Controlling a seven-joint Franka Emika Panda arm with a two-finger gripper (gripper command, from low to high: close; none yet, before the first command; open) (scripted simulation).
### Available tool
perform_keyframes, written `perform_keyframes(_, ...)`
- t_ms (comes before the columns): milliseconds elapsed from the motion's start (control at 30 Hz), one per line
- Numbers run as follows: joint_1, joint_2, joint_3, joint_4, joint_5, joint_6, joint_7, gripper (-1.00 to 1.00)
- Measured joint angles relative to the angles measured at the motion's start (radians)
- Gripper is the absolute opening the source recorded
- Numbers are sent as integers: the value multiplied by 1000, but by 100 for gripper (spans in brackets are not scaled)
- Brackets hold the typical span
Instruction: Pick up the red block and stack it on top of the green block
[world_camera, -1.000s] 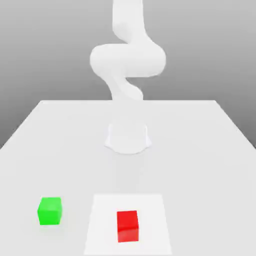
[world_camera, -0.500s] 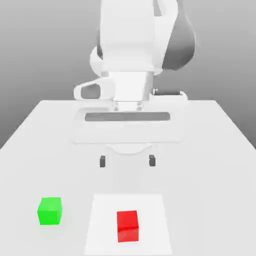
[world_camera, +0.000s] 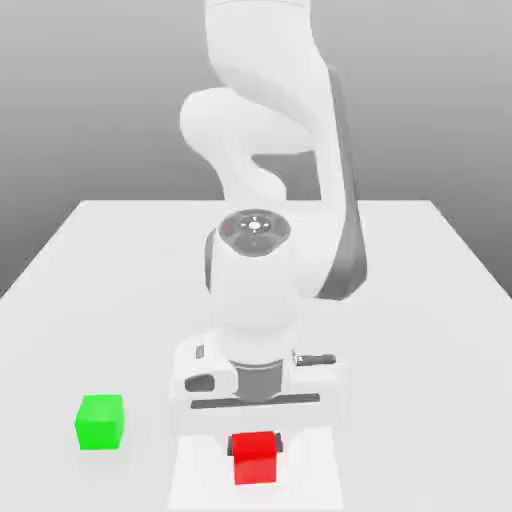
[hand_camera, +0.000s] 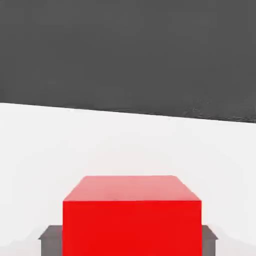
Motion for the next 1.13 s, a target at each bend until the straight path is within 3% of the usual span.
perform_keyframes(67, -1, 8, 1, 1, 0, 7, 0, -100)
perform_keyframes(267, -2, -170, -12, -26, -7, -144, 22, -100)
perform_keyframes(833, -284, -304, -210, -60, -12, -243, 679, -100)
perform_keyframes(1000, -309, -164, -181, -55, 61, -111, 665, -100)
perform_keyframes(1033, -317, -130, -168, -53, 80, -81, 652, 100)
perform_keyframes(1133, -317, -130, -168, -53, 80, -81, 652, 100)
